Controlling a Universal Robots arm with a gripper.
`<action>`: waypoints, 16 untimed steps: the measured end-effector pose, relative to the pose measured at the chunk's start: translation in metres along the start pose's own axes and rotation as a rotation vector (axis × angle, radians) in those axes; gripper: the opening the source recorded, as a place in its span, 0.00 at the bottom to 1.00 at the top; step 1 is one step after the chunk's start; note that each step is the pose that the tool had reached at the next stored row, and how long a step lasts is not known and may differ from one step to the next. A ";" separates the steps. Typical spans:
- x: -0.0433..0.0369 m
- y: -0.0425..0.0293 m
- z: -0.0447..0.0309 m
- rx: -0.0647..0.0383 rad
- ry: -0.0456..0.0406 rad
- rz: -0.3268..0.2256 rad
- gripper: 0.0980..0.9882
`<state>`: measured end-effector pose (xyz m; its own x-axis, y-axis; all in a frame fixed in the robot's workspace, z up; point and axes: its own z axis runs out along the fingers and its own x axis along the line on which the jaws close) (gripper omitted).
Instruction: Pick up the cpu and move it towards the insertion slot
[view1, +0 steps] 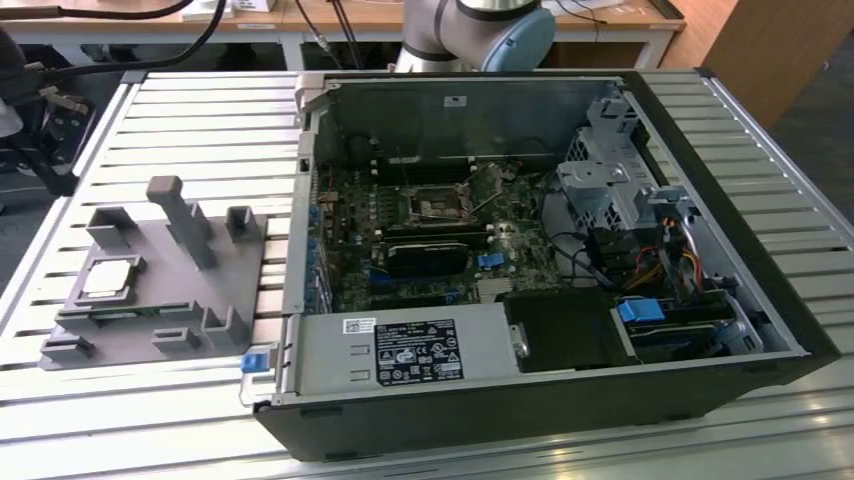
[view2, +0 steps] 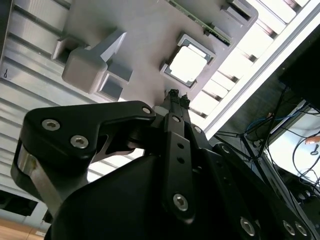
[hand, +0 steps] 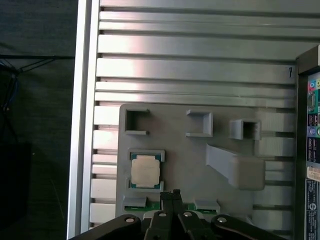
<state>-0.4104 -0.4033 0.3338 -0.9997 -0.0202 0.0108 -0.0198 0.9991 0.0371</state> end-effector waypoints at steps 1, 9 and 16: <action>0.0001 -0.0007 0.0008 0.000 -0.0001 0.000 0.01; 0.0031 -0.0051 0.0110 0.000 -0.0004 -0.001 0.29; 0.0067 -0.0067 0.0213 0.000 -0.0002 -0.002 0.55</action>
<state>-0.4172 -0.4093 0.3123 -0.9997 -0.0218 0.0106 -0.0214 0.9991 0.0372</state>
